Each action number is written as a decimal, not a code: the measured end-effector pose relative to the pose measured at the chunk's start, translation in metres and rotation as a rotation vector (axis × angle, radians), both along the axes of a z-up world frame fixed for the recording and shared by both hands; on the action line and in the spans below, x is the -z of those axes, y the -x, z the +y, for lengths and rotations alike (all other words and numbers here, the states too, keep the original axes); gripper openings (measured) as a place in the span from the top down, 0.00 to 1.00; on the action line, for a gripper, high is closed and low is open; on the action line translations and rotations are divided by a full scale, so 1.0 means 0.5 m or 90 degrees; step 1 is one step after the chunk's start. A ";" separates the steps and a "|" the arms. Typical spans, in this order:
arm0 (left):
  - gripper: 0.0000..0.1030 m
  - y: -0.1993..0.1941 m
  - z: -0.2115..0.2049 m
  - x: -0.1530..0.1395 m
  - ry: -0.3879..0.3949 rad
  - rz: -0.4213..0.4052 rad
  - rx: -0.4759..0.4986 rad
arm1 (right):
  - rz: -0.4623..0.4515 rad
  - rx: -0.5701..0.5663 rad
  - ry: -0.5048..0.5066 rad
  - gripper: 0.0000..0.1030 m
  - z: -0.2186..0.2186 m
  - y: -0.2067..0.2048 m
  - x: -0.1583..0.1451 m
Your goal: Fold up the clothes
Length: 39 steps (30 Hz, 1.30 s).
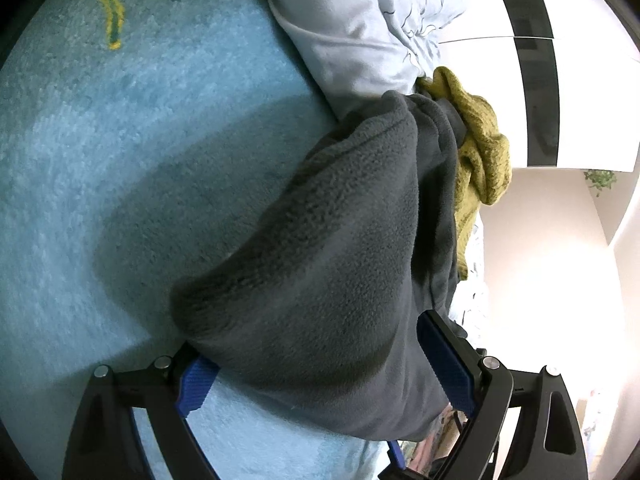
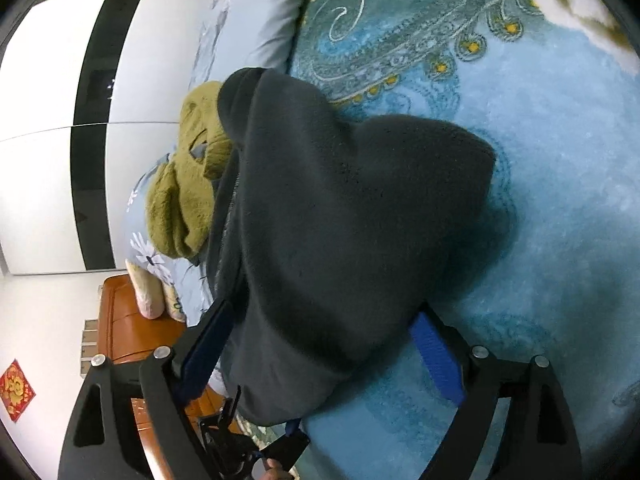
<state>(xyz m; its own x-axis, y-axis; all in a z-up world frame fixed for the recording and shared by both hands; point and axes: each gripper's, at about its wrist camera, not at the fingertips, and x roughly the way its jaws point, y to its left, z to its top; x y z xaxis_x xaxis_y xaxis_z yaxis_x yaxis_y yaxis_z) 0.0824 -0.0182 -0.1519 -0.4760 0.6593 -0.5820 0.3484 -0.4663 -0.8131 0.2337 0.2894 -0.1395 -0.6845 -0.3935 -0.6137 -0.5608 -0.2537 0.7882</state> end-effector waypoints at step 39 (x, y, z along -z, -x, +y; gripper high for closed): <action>0.59 0.100 0.130 -0.306 0.259 0.108 0.155 | 0.088 -0.112 0.021 0.56 0.108 0.050 -0.112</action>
<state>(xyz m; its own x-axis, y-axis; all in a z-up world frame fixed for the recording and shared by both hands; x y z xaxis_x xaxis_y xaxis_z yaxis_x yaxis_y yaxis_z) 0.0322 0.0467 0.0013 -0.4465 0.4993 -0.7426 0.0680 -0.8085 -0.5845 0.2085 0.3434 -0.0836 -0.6804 -0.5325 -0.5034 -0.3966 -0.3101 0.8640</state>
